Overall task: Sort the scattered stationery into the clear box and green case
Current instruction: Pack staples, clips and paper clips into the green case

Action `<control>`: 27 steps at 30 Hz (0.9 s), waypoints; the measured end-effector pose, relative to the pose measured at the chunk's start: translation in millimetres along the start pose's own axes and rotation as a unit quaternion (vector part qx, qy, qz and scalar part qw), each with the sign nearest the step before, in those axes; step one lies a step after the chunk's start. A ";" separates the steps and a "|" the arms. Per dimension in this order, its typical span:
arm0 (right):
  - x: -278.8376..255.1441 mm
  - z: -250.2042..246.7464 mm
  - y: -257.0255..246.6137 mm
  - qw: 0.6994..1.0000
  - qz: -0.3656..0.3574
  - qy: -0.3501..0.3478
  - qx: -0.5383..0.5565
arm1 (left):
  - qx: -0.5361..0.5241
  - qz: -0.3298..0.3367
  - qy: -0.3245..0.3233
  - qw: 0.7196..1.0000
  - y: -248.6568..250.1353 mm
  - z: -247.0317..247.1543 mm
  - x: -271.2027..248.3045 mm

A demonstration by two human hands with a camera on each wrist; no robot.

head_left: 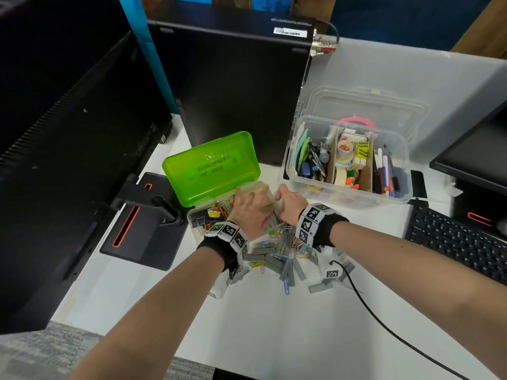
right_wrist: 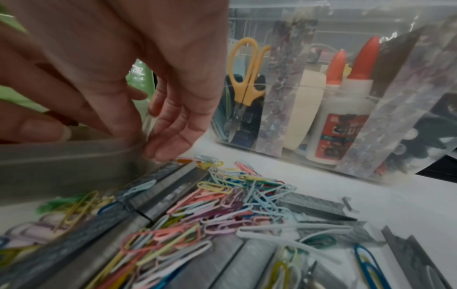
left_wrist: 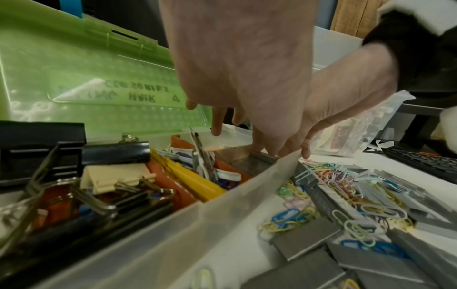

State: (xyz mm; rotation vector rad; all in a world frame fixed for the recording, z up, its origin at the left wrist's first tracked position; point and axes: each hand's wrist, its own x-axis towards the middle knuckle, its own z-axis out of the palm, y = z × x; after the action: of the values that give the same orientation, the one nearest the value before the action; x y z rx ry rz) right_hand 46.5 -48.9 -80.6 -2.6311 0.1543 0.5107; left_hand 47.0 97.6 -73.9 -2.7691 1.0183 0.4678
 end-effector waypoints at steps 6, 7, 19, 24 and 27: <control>-1.1 -0.4 -3.5 1.000 0.004 0.004 -0.016 | 0.000 0.000 -0.013 1.000 -1.0 -3.0 0.2; -1.5 -1.6 -4.0 1.000 0.005 -0.001 -0.016 | 0.003 0.001 -0.017 1.000 -0.9 -4.1 0.3; -8.7 -7.1 -5.5 0.999 0.030 -0.018 0.008 | 0.004 -0.002 -0.044 0.999 4.9 -11.2 1.0; -22.9 -24.8 9.4 0.998 -0.010 -0.005 0.068 | -0.046 0.014 0.094 0.994 10.0 -21.4 -5.9; -36.5 -36.3 27.3 0.995 -0.003 0.006 0.103 | -0.109 0.043 0.168 0.979 22.6 -25.4 -14.4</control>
State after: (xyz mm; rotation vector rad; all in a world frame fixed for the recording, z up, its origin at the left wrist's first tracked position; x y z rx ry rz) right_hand 19.4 -88.8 -47.9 -2.4336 0.1922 0.4521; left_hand 27.9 82.8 -46.0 -3.0817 1.2263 0.1273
